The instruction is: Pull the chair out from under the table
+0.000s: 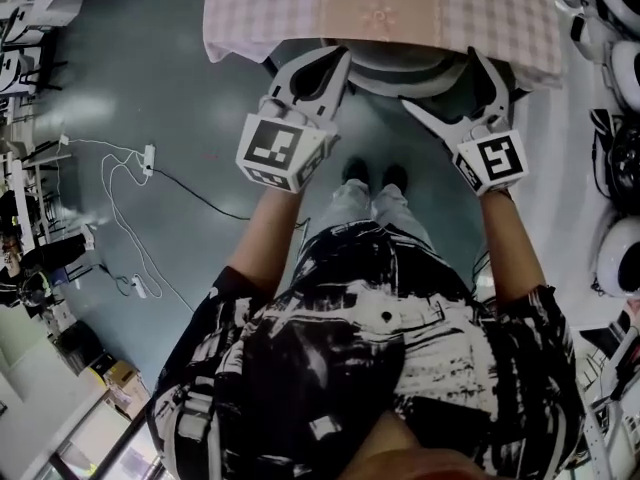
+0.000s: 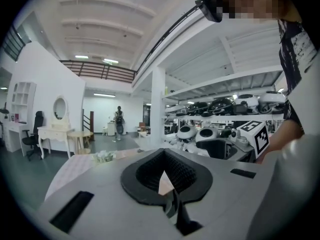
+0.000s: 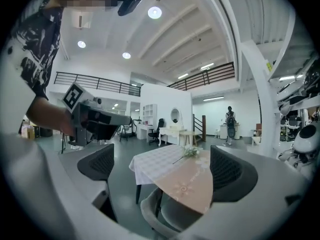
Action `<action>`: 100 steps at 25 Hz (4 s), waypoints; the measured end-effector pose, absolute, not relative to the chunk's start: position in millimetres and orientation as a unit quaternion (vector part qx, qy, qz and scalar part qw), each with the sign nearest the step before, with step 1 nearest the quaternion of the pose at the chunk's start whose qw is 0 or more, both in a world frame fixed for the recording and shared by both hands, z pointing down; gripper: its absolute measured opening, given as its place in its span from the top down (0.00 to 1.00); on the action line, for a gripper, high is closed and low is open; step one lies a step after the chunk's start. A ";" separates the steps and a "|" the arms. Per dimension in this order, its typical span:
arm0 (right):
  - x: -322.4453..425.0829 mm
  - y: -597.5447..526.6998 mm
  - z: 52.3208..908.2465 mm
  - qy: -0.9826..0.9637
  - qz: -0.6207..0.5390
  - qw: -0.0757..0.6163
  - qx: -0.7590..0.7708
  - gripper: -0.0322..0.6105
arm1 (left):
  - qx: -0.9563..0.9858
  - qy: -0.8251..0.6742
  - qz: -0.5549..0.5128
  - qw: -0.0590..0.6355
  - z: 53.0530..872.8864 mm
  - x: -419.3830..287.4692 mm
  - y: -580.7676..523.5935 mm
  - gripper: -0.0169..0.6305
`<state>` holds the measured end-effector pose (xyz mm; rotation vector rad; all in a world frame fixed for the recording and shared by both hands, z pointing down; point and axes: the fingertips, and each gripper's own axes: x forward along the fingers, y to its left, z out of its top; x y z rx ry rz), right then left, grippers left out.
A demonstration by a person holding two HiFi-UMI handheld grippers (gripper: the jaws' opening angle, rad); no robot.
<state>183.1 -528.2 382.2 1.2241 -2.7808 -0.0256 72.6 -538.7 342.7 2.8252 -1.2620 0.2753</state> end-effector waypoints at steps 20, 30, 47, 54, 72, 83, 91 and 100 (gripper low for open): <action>91.5 -555.5 644.4 -0.872 -0.123 0.464 0.097 0.06 | 0.894 -0.435 0.073 0.077 387.5 0.2 -565.3 0.97; 104.0 -555.9 751.6 -0.797 -0.094 0.596 0.009 0.06 | 0.883 -0.451 0.084 0.103 414.1 -34.5 -564.5 0.97; 115.3 -567.4 772.2 -0.732 -0.162 0.658 0.071 0.78 | 0.882 -0.447 0.095 0.114 425.3 -39.3 -580.8 0.97; 114.3 -565.9 773.3 -0.735 -0.163 0.655 0.069 0.80 | 0.887 -0.438 0.095 0.110 426.1 -34.7 -582.8 0.97; 105.6 -538.6 766.4 -0.740 -0.135 0.655 0.069 0.86 | 0.900 -0.414 0.092 0.096 414.2 -39.5 -574.5 0.97; 89.9 -493.2 766.2 -0.739 -0.100 0.660 0.093 0.87 | 0.920 -0.372 0.088 0.084 414.9 -36.9 -570.5 0.97; 89.5 -454.1 768.8 -0.739 -0.086 0.661 0.100 0.87 | 0.928 -0.353 0.083 0.082 416.3 -22.8 -550.6 0.97; 98.6 -404.0 771.7 -0.741 -0.084 0.658 0.100 0.88 | 0.920 -0.377 0.082 0.071 409.5 -0.5 -496.0 0.97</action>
